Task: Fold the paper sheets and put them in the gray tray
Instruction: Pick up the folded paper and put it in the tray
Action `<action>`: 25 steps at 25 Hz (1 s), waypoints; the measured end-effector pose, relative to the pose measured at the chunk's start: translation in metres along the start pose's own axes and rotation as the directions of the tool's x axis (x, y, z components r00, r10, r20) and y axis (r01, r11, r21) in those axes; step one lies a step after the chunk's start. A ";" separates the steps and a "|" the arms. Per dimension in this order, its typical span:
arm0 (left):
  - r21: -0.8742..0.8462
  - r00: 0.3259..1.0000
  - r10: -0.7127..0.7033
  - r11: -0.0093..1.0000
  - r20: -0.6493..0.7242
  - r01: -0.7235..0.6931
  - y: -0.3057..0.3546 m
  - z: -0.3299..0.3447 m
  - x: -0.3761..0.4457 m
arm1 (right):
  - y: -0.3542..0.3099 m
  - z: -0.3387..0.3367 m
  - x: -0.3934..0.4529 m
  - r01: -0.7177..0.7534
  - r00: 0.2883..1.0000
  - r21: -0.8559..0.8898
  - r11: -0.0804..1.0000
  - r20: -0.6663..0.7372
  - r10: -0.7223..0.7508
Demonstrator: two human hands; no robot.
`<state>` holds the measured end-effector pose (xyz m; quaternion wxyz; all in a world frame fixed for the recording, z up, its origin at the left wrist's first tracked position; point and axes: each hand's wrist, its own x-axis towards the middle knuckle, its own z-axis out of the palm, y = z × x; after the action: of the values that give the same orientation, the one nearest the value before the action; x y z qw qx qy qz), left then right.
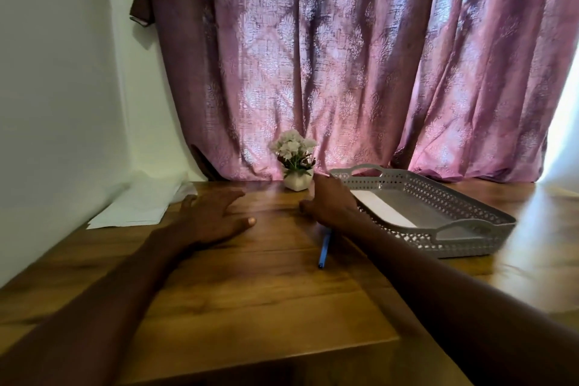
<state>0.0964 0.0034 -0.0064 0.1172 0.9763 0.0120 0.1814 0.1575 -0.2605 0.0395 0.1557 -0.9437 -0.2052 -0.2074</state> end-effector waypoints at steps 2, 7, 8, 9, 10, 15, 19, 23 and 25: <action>0.043 0.981 -0.075 0.997 0.179 0.069 -0.004 0.007 0.006 | -0.003 0.010 0.013 -0.011 0.999 0.013 1.000 0.049 0.011; 0.101 0.974 -0.070 0.994 0.215 0.049 -0.005 0.015 0.014 | -0.008 0.034 0.024 -0.057 0.998 0.028 0.998 0.016 0.057; 0.106 0.975 -0.067 0.993 0.211 0.046 -0.005 0.016 0.013 | -0.010 0.039 0.025 -0.047 0.999 0.045 0.998 -0.015 0.047; 0.108 0.976 -0.068 0.993 0.207 0.046 -0.006 0.017 0.013 | -0.015 0.043 0.024 -0.026 0.999 0.074 0.997 -0.034 0.028; 0.107 0.976 -0.071 0.993 0.204 0.050 -0.006 0.016 0.013 | -0.020 0.047 0.026 0.008 0.999 0.107 0.994 -0.046 -0.003; 0.103 0.978 -0.081 0.993 0.190 0.062 -0.006 0.017 0.014 | -0.041 0.061 0.027 0.028 1.000 0.112 0.993 0.009 -0.029; 0.117 0.979 -0.084 0.991 0.186 0.063 -0.009 0.014 0.015 | -0.037 0.043 0.016 0.009 0.994 0.125 0.992 -0.109 0.005; 0.126 0.976 -0.078 0.991 0.203 0.053 -0.009 0.014 0.014 | -0.019 0.013 -0.012 -0.107 0.984 -0.019 0.994 -0.145 0.103; 0.135 0.978 -0.067 0.990 0.197 0.041 -0.006 0.014 0.014 | -0.011 0.007 -0.031 -0.147 0.981 -0.021 0.989 -0.132 0.143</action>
<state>0.1147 0.0066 -0.0157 0.0588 0.9945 0.0384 0.0774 0.1296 -0.2585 0.0213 0.1689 -0.9429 -0.1221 -0.2597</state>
